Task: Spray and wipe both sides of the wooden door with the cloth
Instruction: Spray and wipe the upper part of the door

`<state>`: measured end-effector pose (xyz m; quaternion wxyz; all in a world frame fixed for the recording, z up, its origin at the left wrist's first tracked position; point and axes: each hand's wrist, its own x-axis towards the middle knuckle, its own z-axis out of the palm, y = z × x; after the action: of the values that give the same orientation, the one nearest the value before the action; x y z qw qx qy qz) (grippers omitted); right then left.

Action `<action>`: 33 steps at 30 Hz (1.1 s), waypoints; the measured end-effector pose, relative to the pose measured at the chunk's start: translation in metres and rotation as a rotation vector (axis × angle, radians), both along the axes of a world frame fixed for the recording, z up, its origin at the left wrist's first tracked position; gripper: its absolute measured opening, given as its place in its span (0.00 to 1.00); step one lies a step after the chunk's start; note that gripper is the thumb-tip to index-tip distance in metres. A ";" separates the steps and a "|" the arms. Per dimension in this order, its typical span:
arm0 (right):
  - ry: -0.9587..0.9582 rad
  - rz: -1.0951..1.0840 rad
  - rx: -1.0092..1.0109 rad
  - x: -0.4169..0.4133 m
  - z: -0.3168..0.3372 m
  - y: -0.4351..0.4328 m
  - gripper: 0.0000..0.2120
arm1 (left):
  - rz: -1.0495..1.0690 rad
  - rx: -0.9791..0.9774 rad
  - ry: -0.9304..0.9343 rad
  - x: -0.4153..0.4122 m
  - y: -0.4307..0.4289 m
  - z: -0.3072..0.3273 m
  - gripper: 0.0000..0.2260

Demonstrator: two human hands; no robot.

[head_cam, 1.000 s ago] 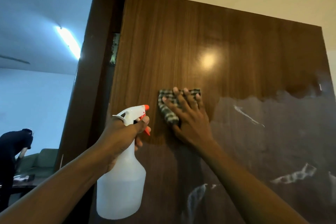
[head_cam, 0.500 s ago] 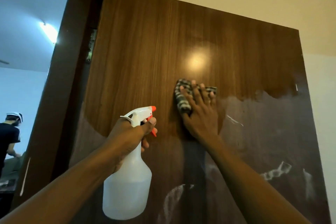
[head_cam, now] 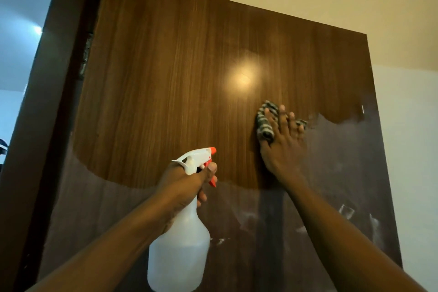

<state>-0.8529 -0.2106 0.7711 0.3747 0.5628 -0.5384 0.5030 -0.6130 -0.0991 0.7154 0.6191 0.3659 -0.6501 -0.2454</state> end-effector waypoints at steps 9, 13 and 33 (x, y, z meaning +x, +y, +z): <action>0.383 0.015 -0.036 -0.049 -0.063 -0.013 0.32 | 0.002 -0.004 0.018 -0.048 -0.012 0.003 0.14; 0.116 0.033 -0.007 -0.090 -0.045 -0.012 0.32 | -0.017 0.002 0.025 -0.067 -0.014 0.000 0.16; -0.051 0.026 0.035 -0.152 -0.054 -0.017 0.32 | -0.125 -0.066 -0.031 -0.120 -0.026 0.019 0.06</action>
<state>-1.0049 -0.2276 0.7170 0.3446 0.5631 -0.5491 0.5126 -0.7334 -0.1248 0.7341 0.6041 0.3080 -0.6889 -0.2562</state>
